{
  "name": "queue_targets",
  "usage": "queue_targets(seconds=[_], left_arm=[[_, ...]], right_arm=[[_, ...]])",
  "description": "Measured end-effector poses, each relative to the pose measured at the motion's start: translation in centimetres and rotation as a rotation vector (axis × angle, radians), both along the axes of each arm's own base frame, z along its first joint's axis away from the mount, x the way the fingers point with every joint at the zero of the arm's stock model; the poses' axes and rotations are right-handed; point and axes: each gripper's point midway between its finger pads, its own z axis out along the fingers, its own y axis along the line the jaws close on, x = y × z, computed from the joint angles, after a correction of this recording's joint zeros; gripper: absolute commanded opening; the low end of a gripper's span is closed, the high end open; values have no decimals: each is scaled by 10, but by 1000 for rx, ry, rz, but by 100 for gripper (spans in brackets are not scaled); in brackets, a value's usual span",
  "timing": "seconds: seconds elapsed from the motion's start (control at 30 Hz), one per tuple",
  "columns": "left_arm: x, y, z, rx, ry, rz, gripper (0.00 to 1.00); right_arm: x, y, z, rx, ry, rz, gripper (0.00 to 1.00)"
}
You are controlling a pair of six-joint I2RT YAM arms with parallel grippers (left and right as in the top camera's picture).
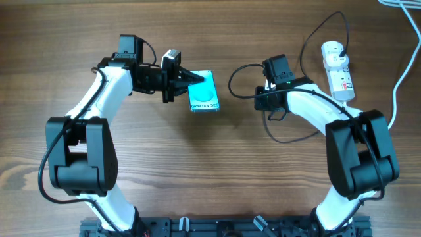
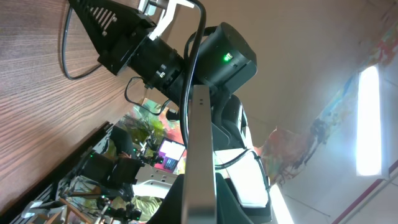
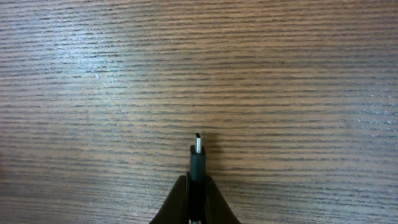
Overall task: Plug charger to phone and switch on socket
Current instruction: 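Lift the USB-C plug with the right gripper toward the held phone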
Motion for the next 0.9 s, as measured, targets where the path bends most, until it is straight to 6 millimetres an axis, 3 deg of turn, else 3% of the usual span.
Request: queue_targets(seconds=[0.37, 0.63, 0.73, 0.8, 0.9], left_arm=[[0, 0, 0, 0, 0, 0, 4], [1, 0, -4, 26, -2, 7, 4], [2, 0, -4, 26, -5, 7, 4], [5, 0, -3, 23, -37, 8, 4], [12, 0, 0, 13, -122, 8, 4]], right_arm=[[-9, -28, 2, -165, 45, -233, 4], [-11, -26, 2, -117, 76, -217, 4], [-30, -28, 5, -78, 180, -206, 4], [-45, -26, 22, 28, 238, -168, 4], [-44, -13, 82, 214, 139, -85, 4]])
